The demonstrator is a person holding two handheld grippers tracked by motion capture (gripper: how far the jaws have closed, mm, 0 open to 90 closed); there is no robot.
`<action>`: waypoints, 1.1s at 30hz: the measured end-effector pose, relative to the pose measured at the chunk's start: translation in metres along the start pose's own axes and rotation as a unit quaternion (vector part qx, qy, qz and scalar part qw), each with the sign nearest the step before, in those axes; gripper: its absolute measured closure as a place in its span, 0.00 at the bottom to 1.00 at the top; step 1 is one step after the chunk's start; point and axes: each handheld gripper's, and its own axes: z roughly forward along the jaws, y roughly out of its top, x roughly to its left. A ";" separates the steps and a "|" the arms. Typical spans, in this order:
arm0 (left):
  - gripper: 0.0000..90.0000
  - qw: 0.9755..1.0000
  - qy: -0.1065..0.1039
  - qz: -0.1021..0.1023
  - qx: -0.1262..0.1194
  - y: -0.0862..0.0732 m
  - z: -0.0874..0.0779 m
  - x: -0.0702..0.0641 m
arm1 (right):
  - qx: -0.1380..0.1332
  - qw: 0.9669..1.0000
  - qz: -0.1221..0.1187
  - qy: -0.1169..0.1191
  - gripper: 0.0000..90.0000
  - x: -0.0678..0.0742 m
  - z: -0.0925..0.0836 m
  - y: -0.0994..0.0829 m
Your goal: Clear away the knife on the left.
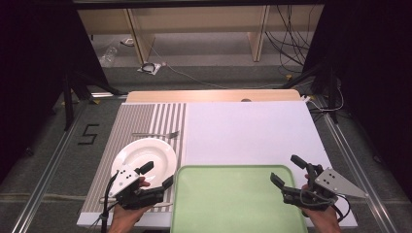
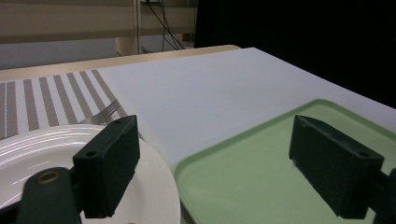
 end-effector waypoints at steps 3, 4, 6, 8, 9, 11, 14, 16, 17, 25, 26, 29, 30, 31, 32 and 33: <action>0.18 1.000 -0.001 0.000 0.000 0.000 0.000 0.000 | -0.001 1.000 0.000 0.000 0.14 0.000 0.000 0.000; 0.18 1.000 -0.001 0.000 0.001 0.000 0.000 0.000 | 0.000 1.000 -0.001 0.000 0.14 0.000 0.000 0.000; 0.18 1.000 -0.001 0.002 0.002 0.000 0.000 0.000 | 0.001 1.000 -0.001 0.000 0.14 0.000 0.000 0.000; 0.18 1.000 -0.001 0.007 0.004 0.001 0.000 -0.001 | -0.001 1.000 -0.003 0.000 0.15 0.000 0.000 0.000; 0.18 1.000 -0.001 0.008 0.005 0.001 0.000 -0.001 | -0.001 1.000 -0.003 0.000 0.15 0.000 0.000 0.000; 0.18 1.000 -0.001 0.015 0.009 0.002 -0.001 -0.002 | 0.001 1.000 -0.001 -0.001 0.15 0.000 0.000 0.000; 0.18 0.998 0.005 0.042 0.035 0.004 0.000 -0.004 | 0.000 1.000 -0.003 -0.001 0.15 0.000 0.000 0.000; 0.18 0.997 0.006 0.051 0.057 0.005 0.001 -0.005 | 0.001 1.000 -0.003 0.002 0.15 -0.001 0.001 -0.001; 0.18 0.997 0.002 0.049 0.064 0.005 0.001 -0.005 | 0.002 1.000 -0.002 0.003 0.15 -0.001 0.001 -0.001; 0.18 0.990 -0.006 0.090 0.107 0.014 -0.002 -0.007 | 0.003 1.000 -0.006 0.010 0.15 0.000 0.002 -0.002; 0.18 0.990 -0.005 0.093 0.109 0.015 -0.002 -0.007 | 0.003 1.000 -0.006 0.010 0.15 0.000 0.002 -0.002; 0.19 0.990 -0.004 0.085 0.113 0.018 -0.006 -0.001 | 0.005 1.000 -0.006 0.012 0.15 0.001 0.003 -0.002; 0.19 0.990 -0.004 0.082 0.115 0.019 -0.007 0.002 | 0.005 1.000 -0.006 0.014 0.15 0.001 0.003 -0.002; 0.19 0.990 -0.003 0.078 0.117 0.020 -0.009 0.005 | 0.005 1.000 -0.006 0.014 0.15 0.001 0.003 -0.002; 0.19 0.990 -0.002 0.075 0.120 0.021 -0.011 0.008 | 0.005 1.000 -0.006 0.014 0.15 0.001 0.003 -0.002; 0.19 0.989 -0.001 0.073 0.125 0.021 -0.013 0.012 | 0.004 1.000 -0.006 0.015 0.15 0.001 0.003 -0.002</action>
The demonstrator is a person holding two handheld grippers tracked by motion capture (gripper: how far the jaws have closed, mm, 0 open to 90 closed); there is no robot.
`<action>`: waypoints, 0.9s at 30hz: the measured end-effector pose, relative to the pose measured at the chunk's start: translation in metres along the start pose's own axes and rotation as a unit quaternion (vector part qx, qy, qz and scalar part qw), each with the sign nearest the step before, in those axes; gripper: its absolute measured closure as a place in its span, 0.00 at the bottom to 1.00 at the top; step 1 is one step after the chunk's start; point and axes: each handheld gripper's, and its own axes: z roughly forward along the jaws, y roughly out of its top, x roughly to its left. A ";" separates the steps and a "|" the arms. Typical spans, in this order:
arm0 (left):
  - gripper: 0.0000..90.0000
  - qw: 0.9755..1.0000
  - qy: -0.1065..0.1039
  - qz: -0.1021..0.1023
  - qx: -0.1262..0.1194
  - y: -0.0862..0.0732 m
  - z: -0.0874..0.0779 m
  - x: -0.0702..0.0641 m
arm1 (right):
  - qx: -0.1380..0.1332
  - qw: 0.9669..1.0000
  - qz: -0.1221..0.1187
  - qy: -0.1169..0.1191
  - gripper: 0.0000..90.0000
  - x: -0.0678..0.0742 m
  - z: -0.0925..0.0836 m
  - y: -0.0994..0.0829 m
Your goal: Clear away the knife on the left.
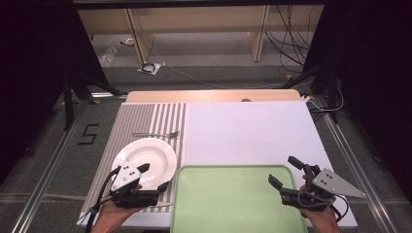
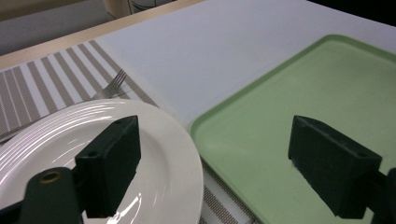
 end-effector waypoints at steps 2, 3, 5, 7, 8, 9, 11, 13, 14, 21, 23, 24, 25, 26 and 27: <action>0.20 1.000 -0.003 -0.003 0.014 -0.001 -0.004 0.006 | 0.001 1.000 0.000 0.001 0.15 0.000 0.000 0.000; 0.20 1.000 -0.005 -0.005 0.023 -0.001 -0.006 0.009 | 0.001 1.000 0.001 0.001 0.15 0.000 0.000 0.000; 0.20 0.999 -0.005 -0.001 0.040 -0.003 -0.010 0.014 | 0.001 1.000 0.002 0.002 0.15 0.000 0.000 0.000; 0.20 0.999 0.001 0.004 0.052 -0.005 -0.015 0.018 | 0.002 1.000 0.003 0.002 0.15 0.000 0.000 0.000; 0.21 0.998 0.002 0.006 0.058 -0.006 -0.017 0.020 | 0.002 1.000 0.003 0.003 0.15 0.000 0.000 0.000; 0.21 0.998 0.003 0.007 0.063 -0.007 -0.019 0.022 | 0.001 1.000 0.004 0.003 0.15 0.000 0.000 0.000; 0.21 0.997 0.009 0.008 0.073 -0.011 -0.022 0.026 | 0.001 1.000 0.003 0.005 0.15 0.000 0.001 0.000; 0.20 0.996 0.014 0.010 0.090 -0.016 -0.023 0.030 | 0.004 1.000 0.001 0.006 0.16 0.001 0.001 0.000; 0.20 0.995 0.018 0.010 0.095 -0.018 -0.024 0.031 | 0.004 1.000 0.001 0.006 0.16 0.001 0.001 0.000; 0.21 0.991 0.021 0.000 0.132 -0.032 -0.029 0.040 | 0.006 1.000 0.002 0.008 0.16 0.001 0.001 0.000; 0.21 0.990 0.019 -0.001 0.142 -0.034 -0.030 0.042 | 0.004 1.000 0.000 0.009 0.16 0.001 0.000 0.000; 0.21 0.989 0.019 0.000 0.147 -0.035 -0.030 0.042 | 0.004 1.000 0.000 0.010 0.16 0.001 0.000 0.000; 0.21 0.988 0.020 0.002 0.154 -0.035 -0.030 0.043 | 0.004 1.000 0.000 0.010 0.16 0.001 0.000 0.000; 0.21 0.987 0.020 0.001 0.158 -0.036 -0.030 0.043 | 0.005 1.000 0.001 0.010 0.16 0.001 0.001 0.000; 0.21 0.986 0.021 0.001 0.163 -0.037 -0.030 0.044 | 0.005 1.000 0.002 0.011 0.16 0.001 0.001 0.000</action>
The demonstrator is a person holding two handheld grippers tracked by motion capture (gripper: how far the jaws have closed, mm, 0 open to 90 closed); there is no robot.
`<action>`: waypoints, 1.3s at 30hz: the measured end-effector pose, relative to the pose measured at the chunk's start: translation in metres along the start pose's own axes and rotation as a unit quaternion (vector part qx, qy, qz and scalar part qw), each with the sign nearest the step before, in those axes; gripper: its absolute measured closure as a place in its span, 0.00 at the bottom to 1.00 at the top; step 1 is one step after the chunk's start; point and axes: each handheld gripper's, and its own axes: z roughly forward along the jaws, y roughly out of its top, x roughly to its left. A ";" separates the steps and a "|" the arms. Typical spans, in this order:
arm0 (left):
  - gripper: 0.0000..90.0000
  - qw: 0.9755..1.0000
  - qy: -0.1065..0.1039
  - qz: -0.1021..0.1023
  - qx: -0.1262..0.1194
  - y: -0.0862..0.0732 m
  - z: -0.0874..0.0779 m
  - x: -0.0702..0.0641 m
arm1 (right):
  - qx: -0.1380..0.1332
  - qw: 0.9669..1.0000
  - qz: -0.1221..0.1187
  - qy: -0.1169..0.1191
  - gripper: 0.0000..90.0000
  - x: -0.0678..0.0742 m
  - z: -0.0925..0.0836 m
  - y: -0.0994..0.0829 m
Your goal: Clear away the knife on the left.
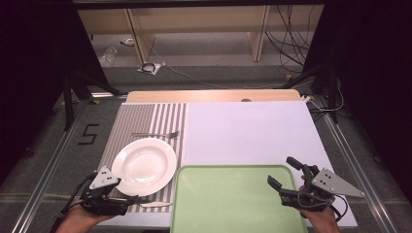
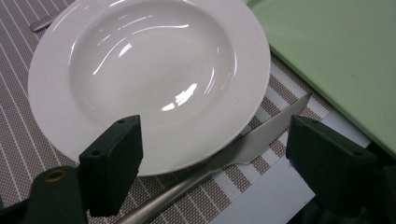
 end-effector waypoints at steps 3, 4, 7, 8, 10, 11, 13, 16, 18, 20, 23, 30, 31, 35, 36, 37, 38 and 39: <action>0.21 1.000 0.002 -0.003 0.009 -0.004 0.000 0.002 | -0.001 1.000 -0.001 0.002 0.16 0.000 0.000 0.000; 0.21 1.000 0.002 -0.003 0.014 -0.005 0.001 0.002 | 0.000 1.000 -0.002 0.002 0.16 0.000 0.000 0.000; 0.21 1.000 0.008 -0.005 0.030 -0.009 0.001 0.005 | 0.001 1.000 -0.006 0.002 0.16 0.001 0.000 0.000; 0.21 0.999 0.009 -0.005 0.035 -0.010 0.001 0.006 | 0.001 1.000 -0.007 0.003 0.16 0.001 0.000 0.000; 0.21 0.999 0.011 -0.008 0.045 -0.011 0.002 0.008 | 0.001 1.000 -0.007 0.003 0.16 0.001 0.000 0.000; 0.22 0.999 0.011 -0.008 0.050 -0.012 0.003 0.010 | 0.002 1.000 -0.007 0.003 0.16 0.001 0.000 0.000; 0.23 0.998 0.009 -0.013 0.060 -0.014 0.005 0.012 | 0.003 1.000 -0.006 0.004 0.16 0.001 0.000 0.000; 0.23 0.997 0.010 -0.016 0.079 -0.016 0.009 0.016 | 0.001 1.000 -0.006 0.005 0.16 0.001 0.000 0.000; 0.23 0.996 0.008 -0.016 0.093 -0.017 0.012 0.018 | 0.002 1.000 -0.005 0.005 0.16 0.001 0.000 0.000; 0.23 0.995 0.006 -0.014 0.103 -0.017 0.014 0.019 | 0.001 1.000 -0.005 0.007 0.16 0.002 0.001 0.000; 0.23 0.992 0.005 -0.009 0.123 -0.017 0.019 0.022 | 0.004 1.000 -0.007 0.008 0.16 0.002 0.001 0.000; 0.25 0.989 0.002 -0.004 0.150 -0.013 0.029 0.028 | 0.004 1.000 -0.008 0.009 0.16 0.002 0.002 0.000; 0.25 0.988 0.004 -0.002 0.155 -0.013 0.030 0.028 | 0.004 1.000 -0.008 0.009 0.16 0.002 0.002 0.000; 0.27 0.985 -0.002 0.003 0.170 -0.011 0.035 0.031 | 0.003 1.000 -0.008 0.009 0.16 0.002 0.002 0.000; 0.28 0.985 -0.003 0.003 0.171 -0.011 0.036 0.031 | 0.003 1.000 -0.008 0.010 0.16 0.002 0.002 0.000; 0.28 0.985 -0.004 0.004 0.173 -0.011 0.038 0.031 | 0.003 1.000 -0.008 0.010 0.16 0.002 0.002 0.000; 0.29 0.985 -0.006 0.004 0.175 -0.011 0.039 0.030 | 0.003 1.000 -0.008 0.010 0.16 0.002 0.002 0.000; 0.30 0.984 -0.010 0.006 0.178 -0.011 0.040 0.030 | 0.003 1.000 -0.007 0.010 0.16 0.002 0.002 0.000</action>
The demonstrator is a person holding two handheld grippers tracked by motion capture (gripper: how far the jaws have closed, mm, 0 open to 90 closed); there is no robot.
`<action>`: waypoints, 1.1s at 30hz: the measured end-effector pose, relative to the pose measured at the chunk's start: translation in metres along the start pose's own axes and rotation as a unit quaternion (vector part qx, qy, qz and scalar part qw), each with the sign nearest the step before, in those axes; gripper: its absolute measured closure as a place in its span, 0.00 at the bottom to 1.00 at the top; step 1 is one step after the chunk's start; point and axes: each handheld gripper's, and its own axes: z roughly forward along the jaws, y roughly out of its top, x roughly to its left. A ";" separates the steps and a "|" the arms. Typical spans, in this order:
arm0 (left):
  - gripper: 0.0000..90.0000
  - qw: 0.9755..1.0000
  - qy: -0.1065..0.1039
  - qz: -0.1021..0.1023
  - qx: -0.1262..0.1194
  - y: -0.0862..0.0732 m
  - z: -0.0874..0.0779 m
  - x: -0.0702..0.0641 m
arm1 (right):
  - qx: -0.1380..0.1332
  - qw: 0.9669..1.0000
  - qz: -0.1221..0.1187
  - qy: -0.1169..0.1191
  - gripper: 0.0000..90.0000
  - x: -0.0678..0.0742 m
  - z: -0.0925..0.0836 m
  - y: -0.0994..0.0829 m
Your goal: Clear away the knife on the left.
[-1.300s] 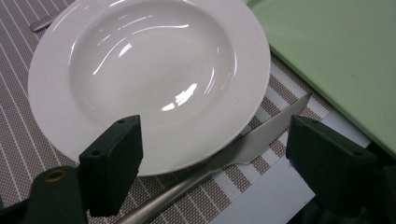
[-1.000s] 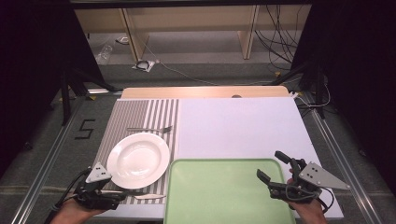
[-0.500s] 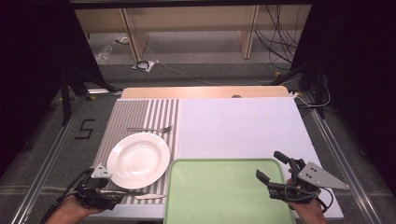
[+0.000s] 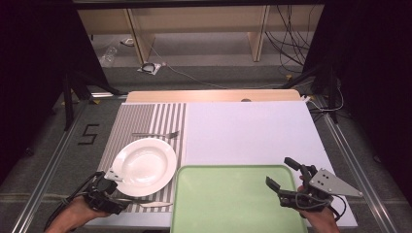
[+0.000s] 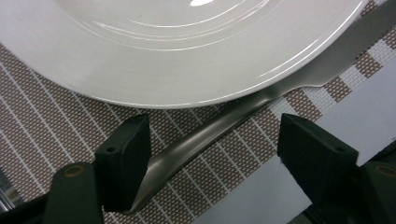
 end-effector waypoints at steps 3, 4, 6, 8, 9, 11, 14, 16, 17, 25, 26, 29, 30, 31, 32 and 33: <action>0.33 1.000 -0.003 0.005 0.006 0.001 0.002 0.000 | 0.001 1.000 0.000 0.001 0.16 0.000 0.000 0.000; 0.34 1.000 -0.005 0.006 0.008 0.002 0.002 0.000 | 0.001 1.000 0.000 0.001 0.16 0.000 0.000 0.000; 0.36 1.000 -0.007 0.009 0.010 0.003 0.003 0.000 | 0.001 1.000 0.000 0.002 0.16 0.000 0.000 0.000; 0.37 1.000 -0.008 0.015 0.011 0.004 0.004 0.000 | 0.001 1.000 0.000 0.002 0.16 0.001 0.000 0.000; 0.37 1.000 -0.008 0.019 0.014 0.004 0.004 0.000 | 0.001 1.000 -0.001 0.003 0.16 0.000 0.001 0.000; 0.38 1.000 -0.010 0.024 0.017 0.004 0.007 -0.001 | 0.004 1.000 -0.002 0.004 0.16 0.000 0.001 0.000; 0.40 0.999 -0.007 0.029 0.022 0.005 0.010 -0.003 | 0.005 1.000 -0.004 0.006 0.16 0.001 0.001 0.000; 0.41 0.999 -0.006 0.031 0.024 0.006 0.010 -0.003 | 0.005 1.000 -0.004 0.007 0.17 0.001 0.000 0.000; 0.42 0.999 -0.006 0.032 0.025 0.006 0.010 -0.003 | 0.006 1.000 -0.004 0.007 0.17 0.001 0.000 0.000; 0.48 0.998 -0.011 0.049 0.041 0.007 0.012 -0.005 | 0.007 1.000 -0.004 0.008 0.17 0.001 0.001 -0.001; 0.49 0.998 -0.013 0.050 0.042 0.007 0.012 -0.005 | 0.007 1.000 -0.004 0.008 0.17 0.001 0.001 -0.001; 0.57 0.997 -0.016 0.052 0.047 0.006 0.010 -0.005 | 0.007 1.000 -0.003 0.009 0.17 0.000 0.001 -0.001; 0.58 0.997 -0.015 0.056 0.052 0.006 0.010 -0.005 | 0.007 1.000 -0.003 0.009 0.17 0.000 0.001 -0.001; 0.60 0.997 -0.014 0.060 0.054 0.006 0.010 -0.006 | 0.008 1.000 -0.004 0.009 0.17 0.000 0.001 -0.001; 0.60 0.996 -0.014 0.063 0.057 0.006 0.010 -0.007 | 0.010 1.000 -0.004 0.008 0.17 0.000 0.001 -0.001; 0.62 0.996 -0.012 0.069 0.060 0.007 0.009 -0.008 | 0.010 1.000 -0.004 0.008 0.17 0.001 0.001 0.000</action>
